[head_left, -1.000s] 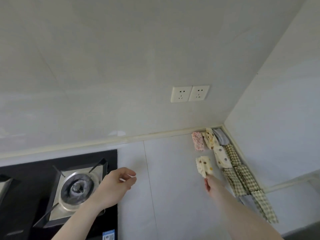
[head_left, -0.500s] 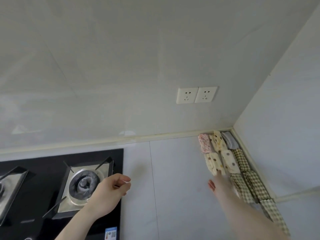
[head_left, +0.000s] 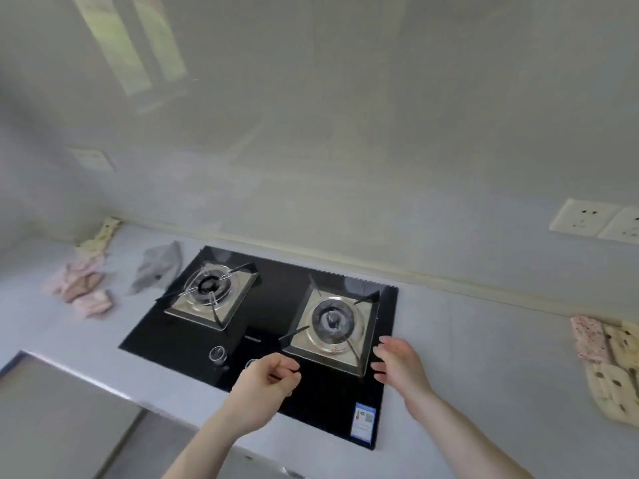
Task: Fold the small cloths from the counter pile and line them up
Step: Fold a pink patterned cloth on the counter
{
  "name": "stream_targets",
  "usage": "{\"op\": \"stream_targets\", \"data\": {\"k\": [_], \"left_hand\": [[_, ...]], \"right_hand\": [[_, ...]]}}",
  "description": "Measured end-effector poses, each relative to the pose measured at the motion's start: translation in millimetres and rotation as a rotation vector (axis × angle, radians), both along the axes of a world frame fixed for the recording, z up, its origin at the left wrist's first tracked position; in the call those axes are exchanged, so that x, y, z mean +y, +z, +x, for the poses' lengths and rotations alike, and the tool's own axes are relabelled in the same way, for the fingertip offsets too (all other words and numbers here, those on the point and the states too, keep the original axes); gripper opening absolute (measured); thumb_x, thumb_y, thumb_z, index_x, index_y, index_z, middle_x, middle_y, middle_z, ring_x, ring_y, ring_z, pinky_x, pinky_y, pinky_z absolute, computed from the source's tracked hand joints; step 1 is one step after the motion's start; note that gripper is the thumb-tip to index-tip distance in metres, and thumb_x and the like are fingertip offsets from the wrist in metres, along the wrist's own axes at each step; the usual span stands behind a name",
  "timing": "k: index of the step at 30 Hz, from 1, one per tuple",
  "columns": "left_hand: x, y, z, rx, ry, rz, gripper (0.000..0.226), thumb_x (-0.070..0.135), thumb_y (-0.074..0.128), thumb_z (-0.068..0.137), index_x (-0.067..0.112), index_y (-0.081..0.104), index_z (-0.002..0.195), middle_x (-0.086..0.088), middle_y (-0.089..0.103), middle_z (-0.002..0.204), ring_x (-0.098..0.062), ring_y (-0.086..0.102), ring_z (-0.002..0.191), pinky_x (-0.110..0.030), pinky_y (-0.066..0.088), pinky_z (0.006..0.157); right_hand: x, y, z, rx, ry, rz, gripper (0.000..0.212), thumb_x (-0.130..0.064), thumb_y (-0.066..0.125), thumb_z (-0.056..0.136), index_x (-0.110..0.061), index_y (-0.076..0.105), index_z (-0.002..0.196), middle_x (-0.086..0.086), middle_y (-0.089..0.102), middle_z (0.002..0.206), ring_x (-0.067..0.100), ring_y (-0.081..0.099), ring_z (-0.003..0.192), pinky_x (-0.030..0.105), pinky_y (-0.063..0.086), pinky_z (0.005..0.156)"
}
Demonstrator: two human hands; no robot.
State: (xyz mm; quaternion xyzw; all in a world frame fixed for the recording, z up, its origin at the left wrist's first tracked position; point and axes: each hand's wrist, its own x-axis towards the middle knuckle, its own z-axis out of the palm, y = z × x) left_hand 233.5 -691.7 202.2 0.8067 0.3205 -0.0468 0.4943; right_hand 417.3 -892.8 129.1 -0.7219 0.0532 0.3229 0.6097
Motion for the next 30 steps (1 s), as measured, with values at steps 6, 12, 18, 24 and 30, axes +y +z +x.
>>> {"op": "stream_targets", "data": {"k": [6, 12, 18, 24, 30], "left_hand": [[69.5, 18.9, -129.7, -0.044, 0.204, 0.069, 0.01, 0.035, 0.066, 0.095, 0.037, 0.071, 0.103, 0.008, 0.073, 0.096, -0.016, 0.071, 0.08, -0.024, 0.054, 0.066], [135.3, 26.6, -256.6, -0.08, 0.412, 0.151, 0.009, 0.033, 0.069, 0.094, 0.036, 0.071, 0.101, 0.024, 0.071, 0.093, -0.005, 0.07, 0.077, -0.029, 0.059, 0.077], [180.9, 20.8, -323.0, -0.099, 0.558, 0.18, 0.009, 0.032, 0.072, 0.092, 0.037, 0.071, 0.099, 0.017, 0.072, 0.103, -0.005, 0.063, 0.071, -0.018, 0.051, 0.068], [241.6, 11.6, -345.5, -0.092, 0.615, 0.173, 0.016, 0.032, 0.074, 0.092, 0.035, 0.068, 0.106, 0.012, 0.071, 0.1, 0.002, 0.061, 0.066, -0.01, 0.045, 0.065], [326.2, 10.0, -361.8, -0.031, 0.655, 0.15, 0.018, 0.036, 0.074, 0.092, 0.035, 0.067, 0.109, 0.013, 0.071, 0.111, -0.009, 0.068, 0.076, -0.019, 0.054, 0.065]], "right_hand": [[118.4, 56.5, -105.4, -0.184, 0.372, 0.071, 0.023, -0.022, 0.067, 0.097, -0.028, 0.063, 0.118, -0.009, 0.064, 0.12, 0.013, 0.074, 0.089, 0.028, 0.063, 0.076], [210.1, 71.2, -208.4, -0.252, 0.644, 0.078, 0.032, -0.022, 0.069, 0.094, -0.034, 0.061, 0.123, -0.016, 0.062, 0.123, 0.011, 0.073, 0.093, 0.033, 0.063, 0.084], [274.8, 79.7, -261.0, -0.313, 0.843, 0.038, 0.037, -0.029, 0.069, 0.09, -0.039, 0.06, 0.124, -0.02, 0.064, 0.118, 0.01, 0.072, 0.091, 0.032, 0.059, 0.09], [359.2, 74.0, -278.2, -0.323, 0.921, 0.039, 0.033, -0.026, 0.069, 0.091, -0.037, 0.06, 0.121, -0.017, 0.066, 0.117, 0.013, 0.072, 0.092, 0.028, 0.058, 0.086], [455.8, 41.5, -290.4, -0.286, 1.006, 0.008, 0.035, -0.031, 0.068, 0.092, -0.038, 0.058, 0.124, -0.018, 0.061, 0.124, 0.009, 0.071, 0.088, 0.033, 0.057, 0.095]]}}
